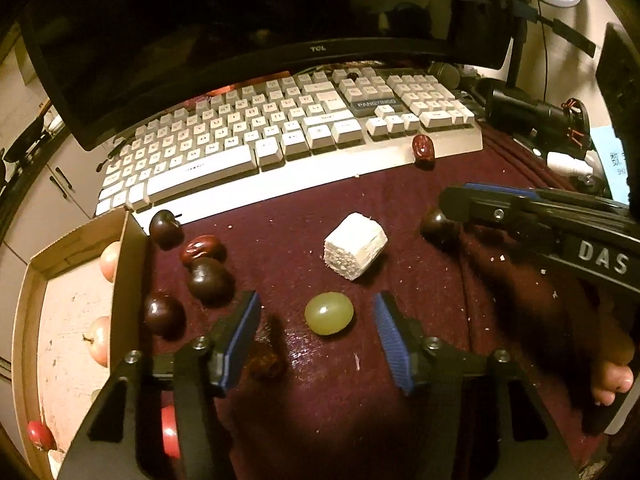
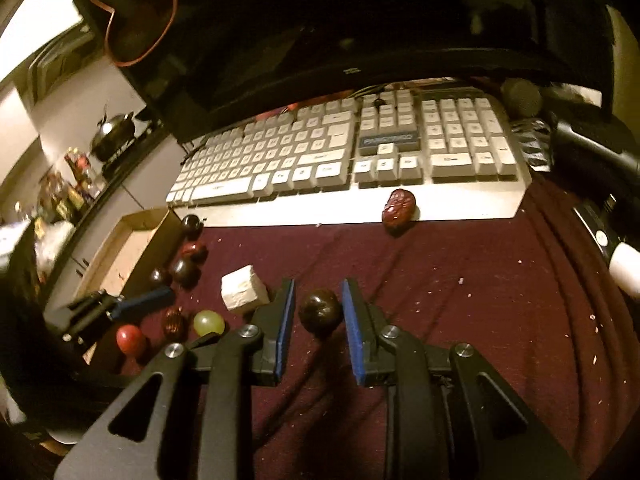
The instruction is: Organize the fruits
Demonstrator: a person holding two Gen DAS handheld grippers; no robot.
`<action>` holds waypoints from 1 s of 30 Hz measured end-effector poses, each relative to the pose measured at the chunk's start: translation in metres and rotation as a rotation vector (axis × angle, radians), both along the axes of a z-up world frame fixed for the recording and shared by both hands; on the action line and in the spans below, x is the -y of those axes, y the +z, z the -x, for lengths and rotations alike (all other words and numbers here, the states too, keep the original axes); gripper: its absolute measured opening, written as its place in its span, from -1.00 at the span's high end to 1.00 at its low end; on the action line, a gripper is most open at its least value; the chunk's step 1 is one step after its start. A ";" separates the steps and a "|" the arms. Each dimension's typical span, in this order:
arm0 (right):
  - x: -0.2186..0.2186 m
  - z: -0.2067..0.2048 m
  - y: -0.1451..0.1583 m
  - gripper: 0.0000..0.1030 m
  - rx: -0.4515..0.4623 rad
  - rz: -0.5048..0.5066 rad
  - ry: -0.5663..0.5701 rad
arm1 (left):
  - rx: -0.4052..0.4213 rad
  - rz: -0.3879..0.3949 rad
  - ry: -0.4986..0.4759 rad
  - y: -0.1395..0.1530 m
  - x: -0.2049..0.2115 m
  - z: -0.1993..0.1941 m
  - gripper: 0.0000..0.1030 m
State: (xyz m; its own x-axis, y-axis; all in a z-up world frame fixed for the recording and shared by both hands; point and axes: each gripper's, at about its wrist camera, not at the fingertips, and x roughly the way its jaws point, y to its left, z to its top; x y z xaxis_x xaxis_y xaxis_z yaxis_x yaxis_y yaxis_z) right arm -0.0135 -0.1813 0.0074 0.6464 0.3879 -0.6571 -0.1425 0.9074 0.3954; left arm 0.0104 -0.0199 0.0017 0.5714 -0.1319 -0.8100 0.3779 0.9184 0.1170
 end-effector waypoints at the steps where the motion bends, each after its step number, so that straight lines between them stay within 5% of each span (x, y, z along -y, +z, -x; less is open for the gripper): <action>1: -0.001 0.000 0.000 0.49 0.001 0.000 0.004 | -0.008 0.001 -0.004 -0.002 0.001 -0.001 0.02; 13: -0.006 0.001 0.001 0.49 0.007 0.009 0.024 | -0.014 0.044 -0.038 -0.008 0.005 0.001 0.55; 21: -0.006 0.002 0.002 0.49 0.031 0.017 0.019 | -0.007 0.103 0.005 0.000 -0.003 0.015 0.56; 30: -0.019 0.011 0.008 0.49 0.106 0.067 0.050 | 0.150 0.176 0.061 0.050 -0.035 0.067 0.56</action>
